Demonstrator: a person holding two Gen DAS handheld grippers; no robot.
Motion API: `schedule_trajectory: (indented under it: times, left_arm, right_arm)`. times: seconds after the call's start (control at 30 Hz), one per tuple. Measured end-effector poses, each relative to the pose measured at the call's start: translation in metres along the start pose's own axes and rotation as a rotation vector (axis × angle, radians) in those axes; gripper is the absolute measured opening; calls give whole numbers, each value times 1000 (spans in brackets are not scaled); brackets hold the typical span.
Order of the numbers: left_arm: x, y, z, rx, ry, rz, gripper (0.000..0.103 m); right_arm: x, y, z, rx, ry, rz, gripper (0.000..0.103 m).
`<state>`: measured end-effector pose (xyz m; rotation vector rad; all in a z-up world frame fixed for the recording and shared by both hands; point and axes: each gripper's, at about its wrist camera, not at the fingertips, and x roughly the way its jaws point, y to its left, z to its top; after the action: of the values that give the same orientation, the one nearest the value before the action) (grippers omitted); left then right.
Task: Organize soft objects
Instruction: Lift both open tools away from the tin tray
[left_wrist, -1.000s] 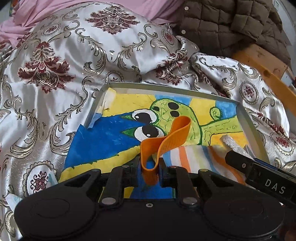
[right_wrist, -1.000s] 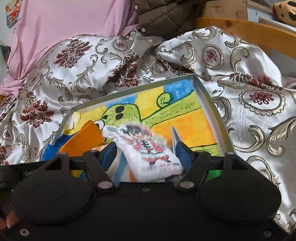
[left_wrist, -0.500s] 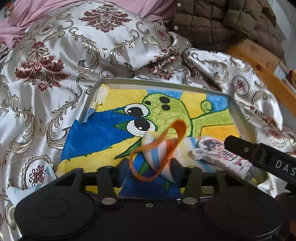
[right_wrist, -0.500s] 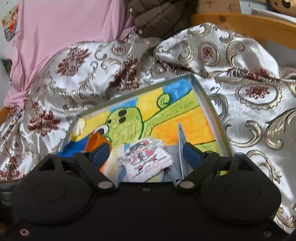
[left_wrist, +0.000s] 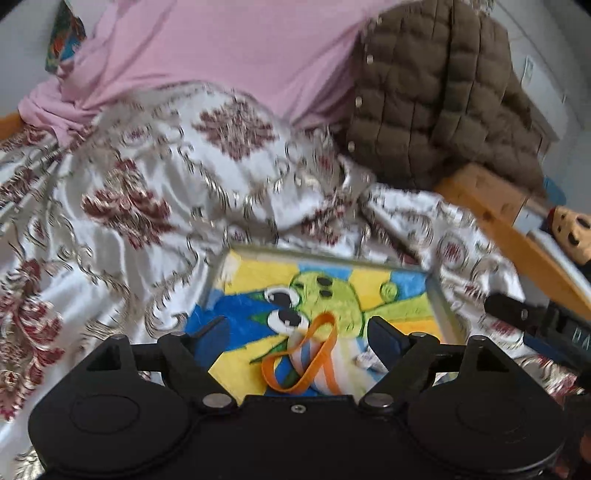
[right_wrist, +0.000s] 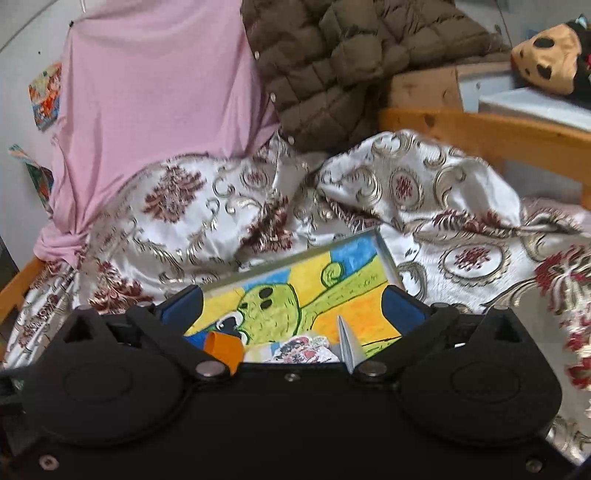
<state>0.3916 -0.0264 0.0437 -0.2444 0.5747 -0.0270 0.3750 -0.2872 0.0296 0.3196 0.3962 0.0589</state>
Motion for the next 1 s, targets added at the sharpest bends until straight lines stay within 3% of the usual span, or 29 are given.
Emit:
schedule_trajectory:
  times: [0.4, 0.77, 1.0]
  left_arm:
    - [-110, -16, 3, 13, -174, -63, 99]
    - [-197, -27, -37, 53, -311, -118, 102]
    - [-238, -22, -69, 123, -387, -96, 102]
  right_arm:
    - [-110, 16, 12, -47, -126, -11, 102]
    - [-220, 23, -3, -88, -241, -17, 102]
    - [-248, 23, -26, -109, -254, -31, 102]
